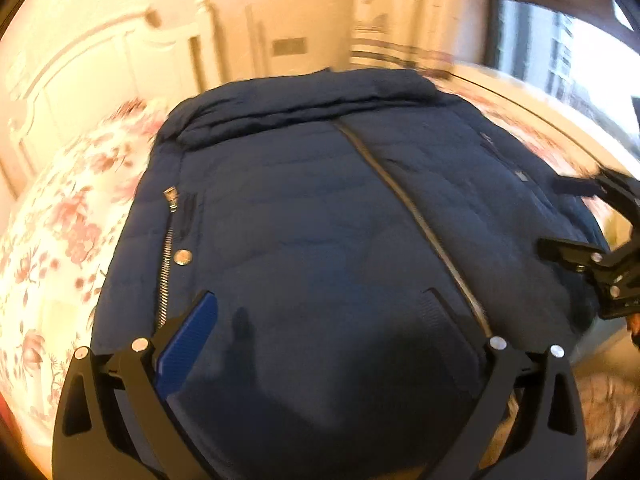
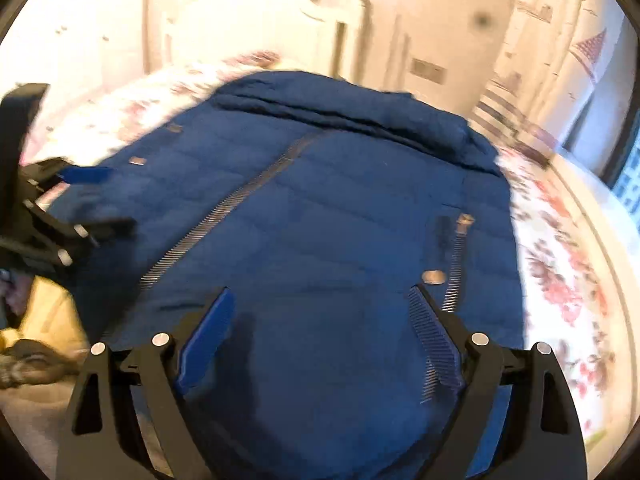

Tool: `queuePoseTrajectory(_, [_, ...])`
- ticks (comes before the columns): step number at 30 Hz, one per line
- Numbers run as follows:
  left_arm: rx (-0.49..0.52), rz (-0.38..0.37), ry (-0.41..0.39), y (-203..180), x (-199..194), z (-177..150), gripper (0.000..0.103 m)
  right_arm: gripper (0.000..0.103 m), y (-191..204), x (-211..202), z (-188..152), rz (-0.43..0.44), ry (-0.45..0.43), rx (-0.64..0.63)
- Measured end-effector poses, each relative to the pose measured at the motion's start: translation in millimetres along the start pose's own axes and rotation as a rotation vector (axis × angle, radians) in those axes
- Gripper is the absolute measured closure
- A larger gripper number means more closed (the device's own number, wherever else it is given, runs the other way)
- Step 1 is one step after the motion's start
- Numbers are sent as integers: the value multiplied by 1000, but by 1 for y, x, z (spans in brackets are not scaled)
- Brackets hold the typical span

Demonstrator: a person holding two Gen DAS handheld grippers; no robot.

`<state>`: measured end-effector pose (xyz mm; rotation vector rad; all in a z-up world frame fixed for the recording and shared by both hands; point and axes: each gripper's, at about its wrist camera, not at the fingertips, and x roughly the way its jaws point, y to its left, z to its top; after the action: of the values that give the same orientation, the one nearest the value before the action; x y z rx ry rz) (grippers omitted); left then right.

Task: Fold large clothes
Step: 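Grasp the jacket hem with both tools, fingers closing on the ribbed band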

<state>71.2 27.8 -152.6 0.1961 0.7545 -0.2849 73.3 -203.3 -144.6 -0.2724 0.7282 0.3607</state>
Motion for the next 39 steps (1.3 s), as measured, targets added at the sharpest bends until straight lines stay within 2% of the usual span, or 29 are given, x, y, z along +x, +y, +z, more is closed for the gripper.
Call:
queuePoseTrajectory(2, [45,29,25,-11,10,-9,2,18,15,5,-7,11,13,-52])
queuePoseTrajectory(3, [29,25,23,-10,14,-13,2,17,22,14,-13,-20,33,-83])
queuePoseTrajectory(5, [-40,-23,24,0,18,-15,2,16,19,22,-19,-11,22,-35])
queuePoseTrajectory(7, [-33,-29,36,3,18,-14,2,18,6,23,-20,46,38,31])
queuePoseTrajectory(9, [-37,-17,36,7,12,-11,2,18,0,17,-17,33,54,14])
queuePoseTrajectory(10, [-43,-3,10,12,4,-10,2,18,-4,9,-16,5,39,11])
queuePoseTrajectory(13, [-108,48,-20,38,-4,-14,2,18,-36,-13,-21,-66,-19,87])
queuePoseTrajectory(16, [-192,82,36,70,8,-33,2,18,-74,-4,-41,-139,39,184])
queuePoseTrajectory(17, [-201,60,22,76,9,-38,2,19,-86,2,-52,-118,46,215])
queuePoseTrajectory(19, [-178,69,1,77,6,-43,2,19,-99,0,-64,-43,5,292])
queuePoseTrajectory(21, [-165,97,-6,75,-3,-45,2,20,-97,-3,-62,-74,12,279])
queuePoseTrajectory(24, [-216,101,-44,84,-21,-51,2,20,-85,-11,-53,-147,7,225])
queuePoseTrajectory(26, [-253,131,-40,96,-23,-60,2,20,-77,-19,-51,-138,-29,185])
queuePoseTrajectory(28, [-274,119,-15,104,-15,-71,2,20,-72,-10,-56,-117,-2,165])
queuePoseTrajectory(29, [-277,117,-28,107,-16,-74,2,19,-71,-1,-61,-115,17,167])
queuePoseTrajectory(32, [-259,140,-23,104,-15,-73,2,18,-80,0,-67,-85,0,233])
queuePoseTrajectory(34, [-265,129,-12,106,-16,-71,2,18,-81,-3,-64,-94,21,220])
queuePoseTrajectory(39, [-368,101,-40,134,-35,-72,2,18,-98,-29,-66,-158,-1,267])
